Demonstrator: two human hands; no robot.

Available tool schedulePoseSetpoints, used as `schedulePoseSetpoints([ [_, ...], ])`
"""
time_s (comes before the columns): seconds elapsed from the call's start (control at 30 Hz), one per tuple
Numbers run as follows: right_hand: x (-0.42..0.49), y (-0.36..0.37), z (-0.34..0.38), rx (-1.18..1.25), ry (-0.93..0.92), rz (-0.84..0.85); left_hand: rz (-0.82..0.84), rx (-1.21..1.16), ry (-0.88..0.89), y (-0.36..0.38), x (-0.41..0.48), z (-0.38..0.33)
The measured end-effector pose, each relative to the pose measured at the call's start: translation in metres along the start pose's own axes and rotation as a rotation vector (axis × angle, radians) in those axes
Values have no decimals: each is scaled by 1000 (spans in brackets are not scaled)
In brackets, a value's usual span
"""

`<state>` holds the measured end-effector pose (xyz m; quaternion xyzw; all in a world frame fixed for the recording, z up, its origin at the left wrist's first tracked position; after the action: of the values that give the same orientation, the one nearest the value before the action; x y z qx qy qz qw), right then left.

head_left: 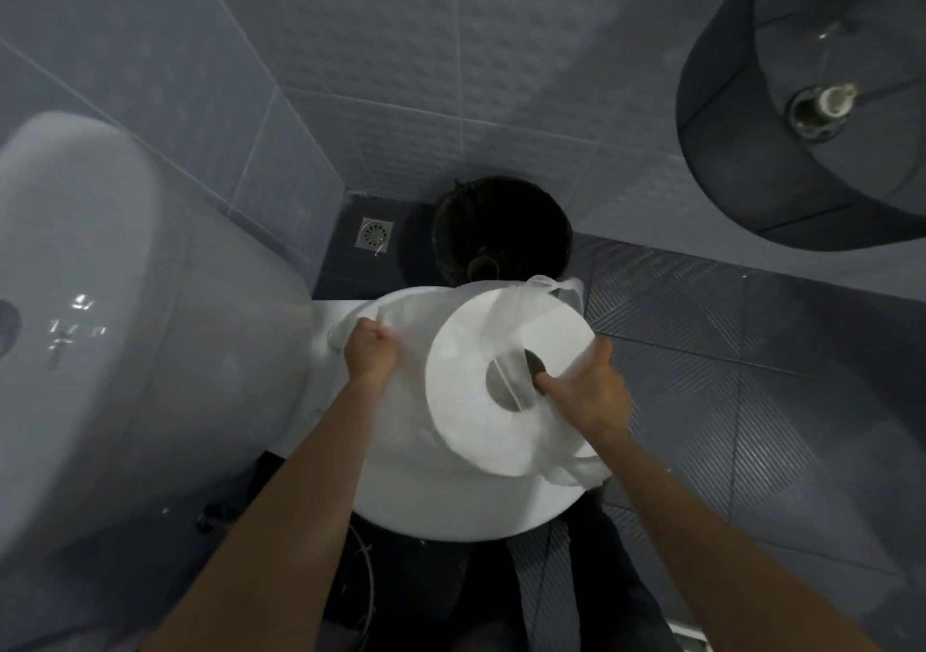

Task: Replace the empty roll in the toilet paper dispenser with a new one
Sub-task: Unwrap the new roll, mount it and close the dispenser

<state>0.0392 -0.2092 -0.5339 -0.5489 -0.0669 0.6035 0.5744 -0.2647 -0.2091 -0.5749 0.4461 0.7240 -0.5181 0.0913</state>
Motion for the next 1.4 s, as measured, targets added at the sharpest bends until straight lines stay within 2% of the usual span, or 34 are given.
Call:
schedulePoseSetpoints([
  [0.1,4,-16,-20,14,30,-20,-146,80,-35,-16,5,10],
  [0.33,17,-52,-59,168,107,-101,-293,125,-28,-24,5,27],
  [0.5,26,-68,-84,381,208,-138,-318,134,-61,-20,5,32],
  [0.6,41,-72,-122,480,247,-182,-361,169,-90,-28,11,40],
  [0.73,30,-91,-128,561,243,-235,-355,216,40,-25,4,31],
  [0.8,20,-101,-122,588,225,-269,-312,220,92,-18,-5,21],
  [1.03,-20,-133,-99,575,158,-311,-51,508,265,5,-66,-28],
  [1.13,-44,-154,-86,631,109,-300,18,358,436,3,-116,-65],
  [1.23,-73,-181,-75,659,56,-317,197,119,623,-1,-178,-104],
  [1.33,-102,-207,-72,691,5,-357,481,-142,633,-8,-237,-141],
  [1.4,-127,-231,-70,737,-22,-403,609,-256,635,-22,-275,-165],
])
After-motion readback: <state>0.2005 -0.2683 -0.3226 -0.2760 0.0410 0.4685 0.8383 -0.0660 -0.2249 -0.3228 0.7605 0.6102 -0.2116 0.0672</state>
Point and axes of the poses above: each hand's wrist, its own x-axis towards the middle knuckle, its own y-axis out of the palm, z = x × y, the point moved 6 cm from there along x, towards the middle knuckle
